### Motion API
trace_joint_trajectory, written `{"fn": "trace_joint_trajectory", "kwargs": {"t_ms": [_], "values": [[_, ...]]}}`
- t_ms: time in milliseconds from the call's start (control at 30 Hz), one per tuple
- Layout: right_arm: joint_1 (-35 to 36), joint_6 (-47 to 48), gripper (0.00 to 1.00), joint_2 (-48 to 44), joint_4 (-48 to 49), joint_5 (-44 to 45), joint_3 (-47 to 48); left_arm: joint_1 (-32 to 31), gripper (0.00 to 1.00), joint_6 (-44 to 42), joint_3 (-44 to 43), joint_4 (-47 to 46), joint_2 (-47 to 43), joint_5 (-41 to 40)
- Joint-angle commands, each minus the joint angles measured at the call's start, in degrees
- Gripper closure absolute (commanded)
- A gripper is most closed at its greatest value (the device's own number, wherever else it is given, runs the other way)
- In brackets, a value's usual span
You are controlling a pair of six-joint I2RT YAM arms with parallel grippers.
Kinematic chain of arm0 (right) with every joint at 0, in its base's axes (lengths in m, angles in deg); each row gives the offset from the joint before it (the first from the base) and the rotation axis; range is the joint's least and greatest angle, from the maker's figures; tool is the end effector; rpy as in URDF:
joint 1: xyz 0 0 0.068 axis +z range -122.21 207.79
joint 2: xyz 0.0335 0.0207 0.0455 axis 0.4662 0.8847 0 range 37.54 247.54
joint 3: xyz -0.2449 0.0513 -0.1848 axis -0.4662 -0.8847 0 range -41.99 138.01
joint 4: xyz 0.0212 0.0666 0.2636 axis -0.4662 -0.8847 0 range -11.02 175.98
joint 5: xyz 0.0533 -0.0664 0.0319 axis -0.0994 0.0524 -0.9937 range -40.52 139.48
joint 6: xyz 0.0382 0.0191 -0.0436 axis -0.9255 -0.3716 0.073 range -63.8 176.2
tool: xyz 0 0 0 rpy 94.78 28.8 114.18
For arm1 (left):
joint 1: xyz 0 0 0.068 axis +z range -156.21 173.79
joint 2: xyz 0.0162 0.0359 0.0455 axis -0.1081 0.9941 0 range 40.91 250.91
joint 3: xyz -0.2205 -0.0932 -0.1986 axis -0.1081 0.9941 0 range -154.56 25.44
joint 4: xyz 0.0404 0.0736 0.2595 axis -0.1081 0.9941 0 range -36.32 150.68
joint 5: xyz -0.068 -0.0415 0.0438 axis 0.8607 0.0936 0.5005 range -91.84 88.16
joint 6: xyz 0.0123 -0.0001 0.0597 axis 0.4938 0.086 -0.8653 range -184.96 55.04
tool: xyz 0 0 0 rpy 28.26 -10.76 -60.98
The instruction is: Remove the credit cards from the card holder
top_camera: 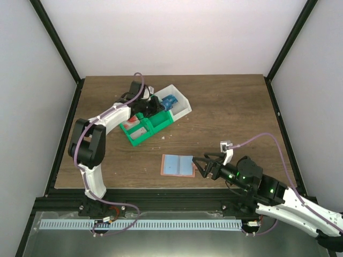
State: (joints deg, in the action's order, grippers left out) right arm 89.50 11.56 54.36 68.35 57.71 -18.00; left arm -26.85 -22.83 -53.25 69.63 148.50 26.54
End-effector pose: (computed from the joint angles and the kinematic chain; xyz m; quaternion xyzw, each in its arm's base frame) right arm 0.0504 0.0800 0.2712 -0.0684 0.7650 0.4777 0.4265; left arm 0.4104 -0.1777 0.2505 -0.0744 0.8971 -0.3870 0.1999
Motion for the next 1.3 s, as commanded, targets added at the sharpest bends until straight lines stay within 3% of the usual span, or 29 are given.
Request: {"fn": "trace_joint_trajectory", "kwargs": {"t_ms": [0,800,1267], "values": [[0.4,0.6,0.00,-0.4,-0.2,1.3,2.0,0.1,1.00,5.0,-2.4,-4.7,3.3,3.3],[0.4,4.4,0.00,6.1,1.6,5.3,6.6,2.3,0.98,14.0,-17.0,-5.0,17.8,3.7],[0.4,5.2,0.00,8.1,2.3,5.5,8.0,3.2,0.93,12.2,-22.8,-0.7,21.7,-0.1]]}}
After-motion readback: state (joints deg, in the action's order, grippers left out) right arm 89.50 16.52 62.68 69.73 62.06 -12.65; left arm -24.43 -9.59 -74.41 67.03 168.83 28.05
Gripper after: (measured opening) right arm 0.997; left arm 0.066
